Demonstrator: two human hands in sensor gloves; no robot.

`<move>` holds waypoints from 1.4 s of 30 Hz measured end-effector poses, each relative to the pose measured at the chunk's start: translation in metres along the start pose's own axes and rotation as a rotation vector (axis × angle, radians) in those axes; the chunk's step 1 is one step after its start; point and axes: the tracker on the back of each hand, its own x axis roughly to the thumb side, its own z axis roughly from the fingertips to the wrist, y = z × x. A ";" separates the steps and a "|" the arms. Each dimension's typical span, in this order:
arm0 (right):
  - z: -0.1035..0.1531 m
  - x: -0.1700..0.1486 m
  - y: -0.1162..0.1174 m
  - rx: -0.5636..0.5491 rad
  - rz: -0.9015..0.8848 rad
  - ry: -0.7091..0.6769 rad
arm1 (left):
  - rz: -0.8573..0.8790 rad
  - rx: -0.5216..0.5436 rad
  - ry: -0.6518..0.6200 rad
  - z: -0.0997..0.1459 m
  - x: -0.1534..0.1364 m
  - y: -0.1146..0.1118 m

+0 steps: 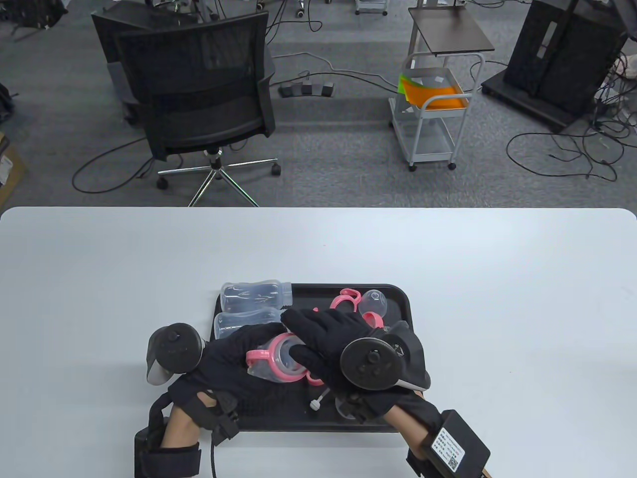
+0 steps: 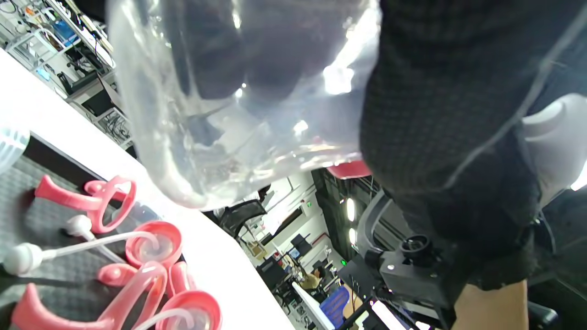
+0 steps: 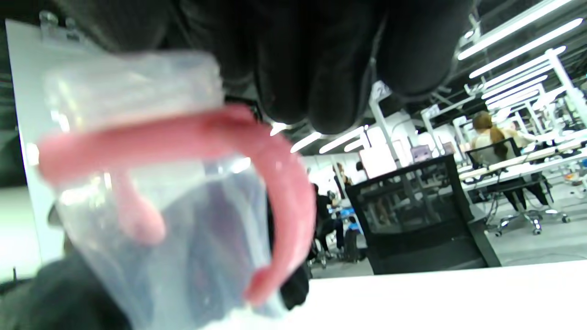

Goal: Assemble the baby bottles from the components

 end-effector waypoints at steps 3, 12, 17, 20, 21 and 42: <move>0.003 0.001 -0.014 -0.026 0.013 -0.001 | 0.037 0.034 0.014 0.003 -0.007 0.004; 0.004 -0.019 -0.027 0.002 0.095 0.061 | 0.062 0.103 0.052 0.008 -0.015 0.011; 0.018 -0.048 -0.020 0.107 0.258 0.136 | 0.062 0.122 0.047 0.010 -0.014 0.014; 0.032 -0.073 -0.007 0.216 0.332 0.204 | 0.064 0.128 0.055 0.010 -0.015 0.015; 0.036 -0.082 -0.002 0.241 0.351 0.236 | 0.063 0.131 0.061 0.010 -0.015 0.015; 0.046 -0.118 0.094 0.541 0.780 0.481 | 0.050 0.120 0.110 0.012 -0.016 0.017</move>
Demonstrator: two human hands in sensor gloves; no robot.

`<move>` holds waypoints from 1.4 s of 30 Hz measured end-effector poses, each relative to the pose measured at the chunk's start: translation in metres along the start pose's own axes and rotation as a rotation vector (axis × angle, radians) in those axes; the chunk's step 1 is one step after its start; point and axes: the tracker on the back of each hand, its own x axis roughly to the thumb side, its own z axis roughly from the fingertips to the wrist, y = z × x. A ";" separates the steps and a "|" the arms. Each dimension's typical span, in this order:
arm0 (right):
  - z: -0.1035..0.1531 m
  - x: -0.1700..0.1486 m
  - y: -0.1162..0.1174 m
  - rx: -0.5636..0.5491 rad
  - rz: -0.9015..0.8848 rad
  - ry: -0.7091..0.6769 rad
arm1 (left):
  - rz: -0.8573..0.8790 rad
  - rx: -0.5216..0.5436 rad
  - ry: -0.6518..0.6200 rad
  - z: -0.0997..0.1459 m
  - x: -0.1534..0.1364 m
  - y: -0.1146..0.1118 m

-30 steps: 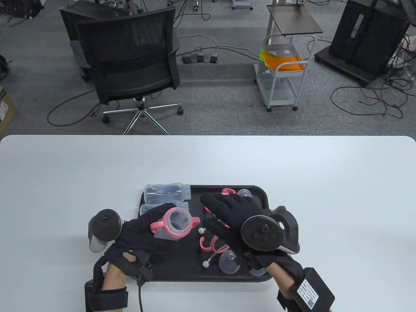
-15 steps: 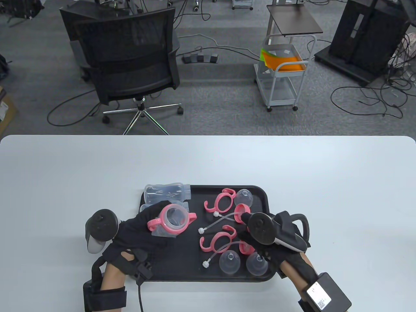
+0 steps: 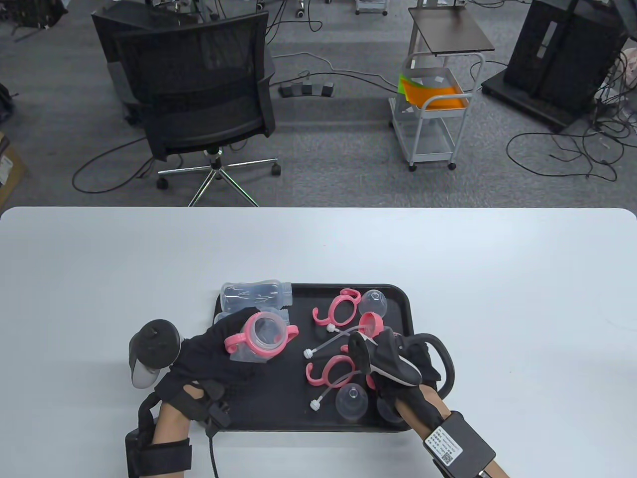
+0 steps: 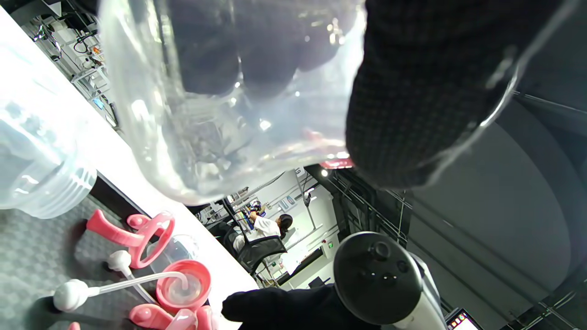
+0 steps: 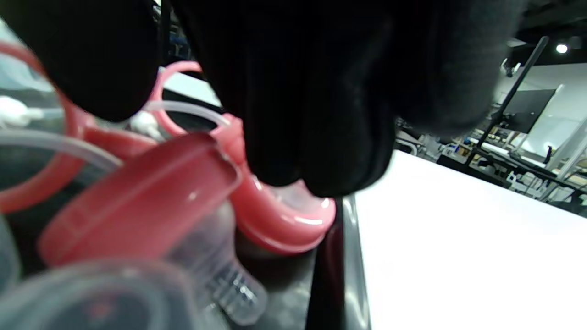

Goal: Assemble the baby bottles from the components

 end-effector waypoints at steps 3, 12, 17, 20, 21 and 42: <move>-0.003 0.003 0.006 0.014 0.009 0.012 | -0.004 -0.004 0.002 0.000 -0.001 0.000; -0.006 0.002 0.013 0.008 -0.002 0.051 | -0.019 -0.020 0.018 -0.001 -0.003 -0.002; -0.006 0.000 0.016 -0.020 -0.041 0.124 | -0.021 -0.024 0.024 -0.002 -0.004 -0.003; -0.006 0.000 0.015 -0.047 -0.037 0.144 | -0.022 -0.025 0.026 -0.002 -0.004 -0.003; -0.006 0.000 0.015 -0.040 -0.036 0.149 | -0.023 -0.025 0.026 -0.002 -0.004 -0.003; 0.026 0.014 -0.062 -0.249 -0.199 0.069 | -0.012 -0.007 0.030 0.000 -0.005 0.000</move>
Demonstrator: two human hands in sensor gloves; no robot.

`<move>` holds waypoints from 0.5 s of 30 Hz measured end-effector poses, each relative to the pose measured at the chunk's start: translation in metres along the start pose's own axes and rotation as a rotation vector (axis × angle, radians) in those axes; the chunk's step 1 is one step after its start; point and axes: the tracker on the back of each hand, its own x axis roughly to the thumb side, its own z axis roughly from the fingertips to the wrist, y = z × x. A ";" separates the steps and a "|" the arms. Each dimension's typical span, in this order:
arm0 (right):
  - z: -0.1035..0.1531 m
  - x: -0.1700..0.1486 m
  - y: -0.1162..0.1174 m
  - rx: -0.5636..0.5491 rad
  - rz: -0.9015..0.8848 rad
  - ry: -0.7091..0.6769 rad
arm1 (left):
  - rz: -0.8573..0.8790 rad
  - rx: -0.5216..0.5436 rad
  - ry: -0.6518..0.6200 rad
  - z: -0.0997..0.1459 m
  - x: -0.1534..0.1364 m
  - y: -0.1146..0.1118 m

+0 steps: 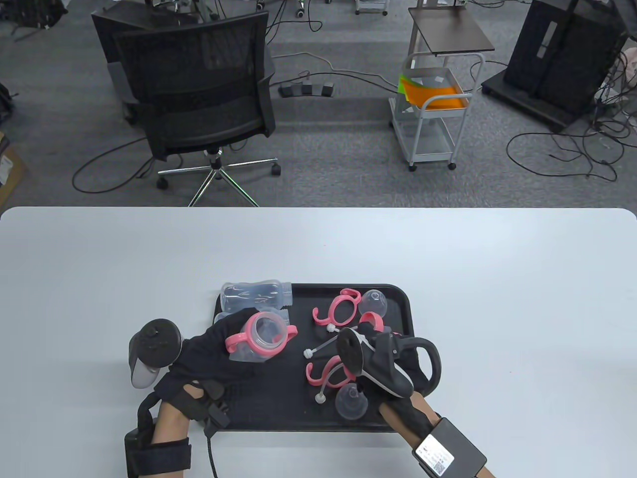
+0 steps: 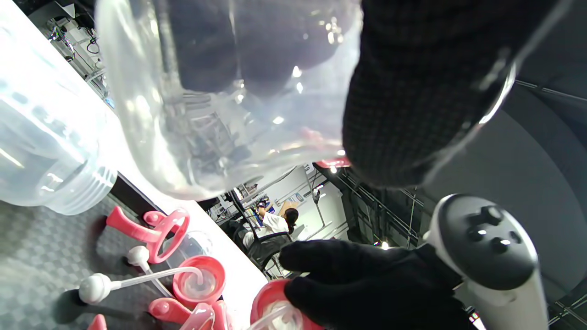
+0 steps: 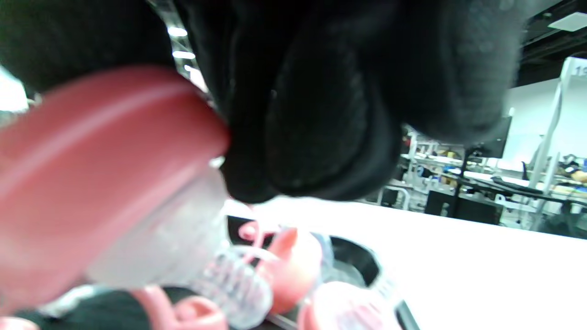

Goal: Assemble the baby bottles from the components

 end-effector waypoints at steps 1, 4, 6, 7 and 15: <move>0.001 0.002 -0.003 -0.002 -0.015 -0.007 | 0.001 0.002 -0.001 0.000 0.000 0.000; 0.006 0.010 -0.013 0.002 -0.082 -0.037 | 0.008 0.009 -0.005 0.001 0.000 0.001; 0.009 0.013 -0.021 -0.002 -0.109 -0.052 | 0.013 0.017 -0.007 0.001 0.000 0.002; 0.010 0.014 -0.025 -0.013 -0.130 -0.057 | 0.017 0.021 -0.008 0.001 -0.001 0.003; 0.019 0.013 -0.060 -0.056 -0.276 -0.102 | 0.032 0.034 0.002 0.003 -0.002 0.005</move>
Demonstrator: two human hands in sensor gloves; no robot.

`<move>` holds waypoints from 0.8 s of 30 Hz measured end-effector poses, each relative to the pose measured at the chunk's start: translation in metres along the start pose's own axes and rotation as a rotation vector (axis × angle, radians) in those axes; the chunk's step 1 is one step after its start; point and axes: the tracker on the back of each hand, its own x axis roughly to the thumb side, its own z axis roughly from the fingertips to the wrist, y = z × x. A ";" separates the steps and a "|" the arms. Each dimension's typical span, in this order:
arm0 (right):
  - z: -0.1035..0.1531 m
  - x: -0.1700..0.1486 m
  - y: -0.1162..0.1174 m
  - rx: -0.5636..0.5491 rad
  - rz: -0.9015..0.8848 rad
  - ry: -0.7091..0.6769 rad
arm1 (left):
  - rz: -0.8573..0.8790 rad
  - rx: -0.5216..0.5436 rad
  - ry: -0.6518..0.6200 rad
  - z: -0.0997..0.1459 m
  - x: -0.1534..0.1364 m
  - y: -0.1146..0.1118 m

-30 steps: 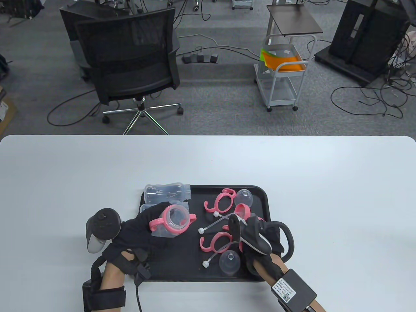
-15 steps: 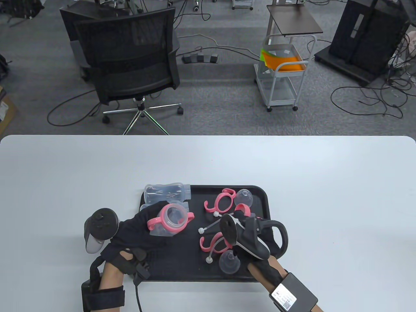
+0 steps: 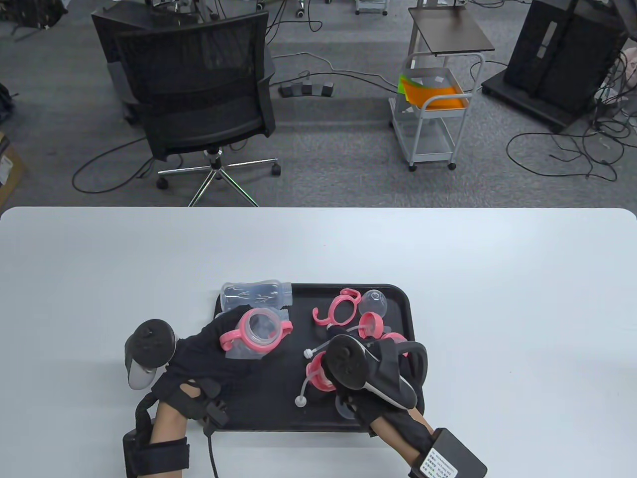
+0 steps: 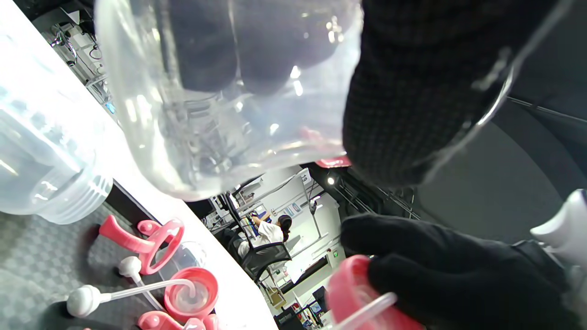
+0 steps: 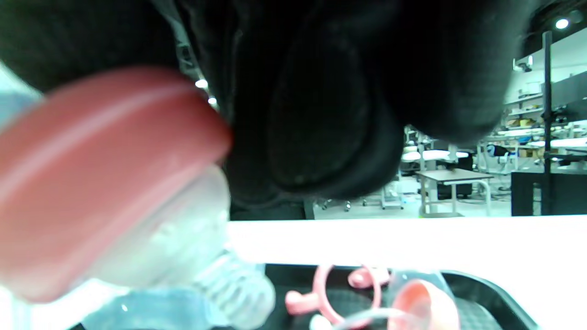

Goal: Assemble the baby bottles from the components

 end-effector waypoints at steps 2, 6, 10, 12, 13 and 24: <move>0.002 0.000 -0.013 -0.026 -0.030 0.000 | 0.002 0.002 0.006 0.000 -0.001 0.000; 0.007 -0.003 -0.029 -0.043 -0.099 -0.010 | 0.002 -0.003 0.015 0.000 -0.001 -0.001; 0.011 -0.012 -0.045 -0.094 -0.154 0.005 | -0.027 -0.021 0.033 -0.001 -0.002 -0.003; 0.013 -0.019 -0.052 -0.114 -0.186 0.016 | -0.052 -0.040 0.047 -0.002 -0.002 -0.005; 0.014 -0.022 -0.056 -0.122 -0.202 0.022 | -0.063 -0.049 0.051 -0.002 -0.002 -0.006; 0.024 -0.042 -0.085 -0.229 -0.283 0.056 | -0.257 -0.228 0.097 -0.012 0.007 -0.031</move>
